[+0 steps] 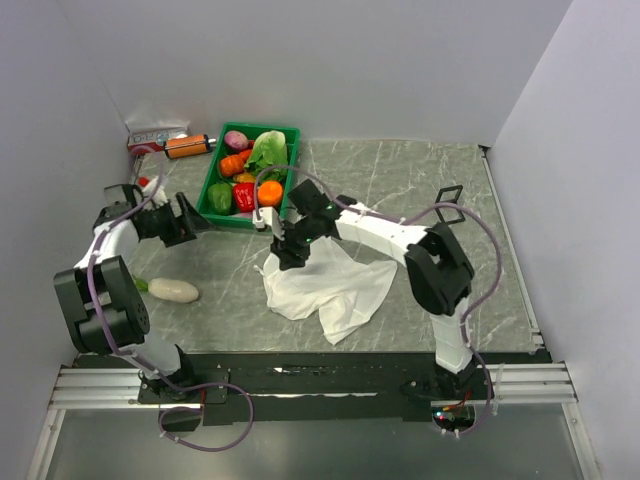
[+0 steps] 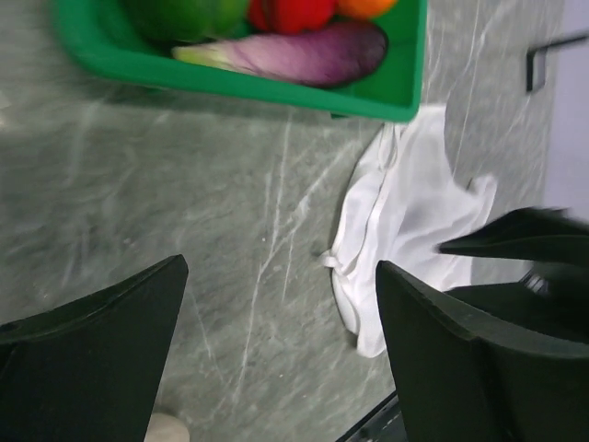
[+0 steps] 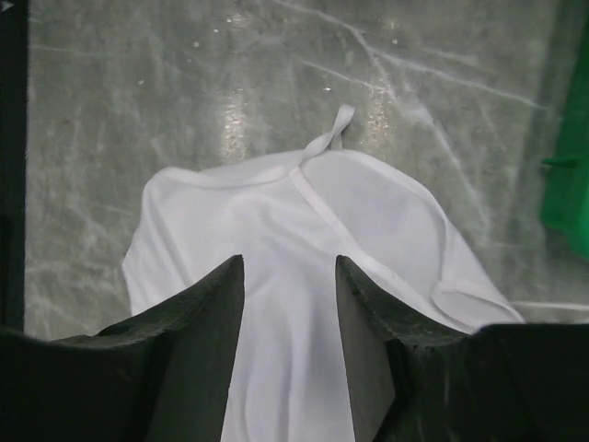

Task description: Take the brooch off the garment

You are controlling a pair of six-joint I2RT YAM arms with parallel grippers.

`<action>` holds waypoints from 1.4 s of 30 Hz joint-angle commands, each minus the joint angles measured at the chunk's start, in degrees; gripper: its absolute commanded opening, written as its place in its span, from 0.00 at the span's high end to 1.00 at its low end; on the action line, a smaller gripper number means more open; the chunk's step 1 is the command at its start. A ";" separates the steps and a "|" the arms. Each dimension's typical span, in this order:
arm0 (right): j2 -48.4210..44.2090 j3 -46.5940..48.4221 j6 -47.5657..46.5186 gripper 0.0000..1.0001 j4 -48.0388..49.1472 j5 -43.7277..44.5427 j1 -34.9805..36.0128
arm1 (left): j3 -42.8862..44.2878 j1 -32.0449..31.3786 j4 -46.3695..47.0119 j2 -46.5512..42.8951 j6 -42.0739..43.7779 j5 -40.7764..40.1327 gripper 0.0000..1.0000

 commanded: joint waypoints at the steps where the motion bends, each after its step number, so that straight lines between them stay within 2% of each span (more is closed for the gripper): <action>1: 2.43 -0.41 11.87 0.46 14.98 1.44 0.43 | -1.45 4.58 0.63 -4.89 -8.61 1.97 0.11; 9: 9.54 3.37 18.65 0.46 19.04 2.05 2.81 | -2.25 5.47 -2.26 -11.04 -5.98 0.13 0.11; 14: 12.71 6.01 16.20 0.46 17.02 1.26 3.78 | -2.95 5.38 -4.73 -13.42 -3.61 -0.49 0.11; 21: 14.82 7.50 15.40 0.49 16.32 4.60 5.80 | -5.06 4.50 -3.15 -15.00 -6.06 -0.22 0.11; 26: 15.79 7.68 14.79 0.57 16.23 6.80 6.76 | -4.88 3.80 -3.06 -15.53 -6.68 -1.10 0.11; 27: 15.79 7.59 14.44 0.60 16.05 7.15 6.85 | -4.88 3.80 -2.98 -15.53 -6.59 -1.10 0.11; 28: 15.88 7.68 14.17 0.71 15.88 7.76 7.20 | -4.88 3.71 -2.98 -15.71 -6.68 -1.19 0.11; 31: 14.48 8.20 13.99 0.88 14.92 8.64 7.21 | -4.45 3.71 -3.41 -15.53 -5.28 -1.19 0.11; 32: 12.56 8.55 13.04 0.91 12.91 8.38 7.03 | -3.84 3.71 -3.50 -14.84 -4.40 -0.06 0.11; 36: 4.39 9.18 7.51 0.96 5.70 3.91 5.36 | -1.38 3.36 -3.77 -11.85 4.18 4.61 0.12; 37: 2.19 7.61 3.57 0.96 4.20 3.03 5.10 | -0.59 1.71 -4.46 -10.01 5.44 3.57 0.14; 40: -8.95 2.42 -5.56 0.97 -3.18 0.74 3.96 | 4.51 -3.56 -8.93 -5.80 16.24 0.48 0.14; 42: -12.67 -1.44 -7.62 0.98 -5.99 2.31 1.60 | 8.03 -6.47 -10.70 -3.76 22.20 -0.13 0.14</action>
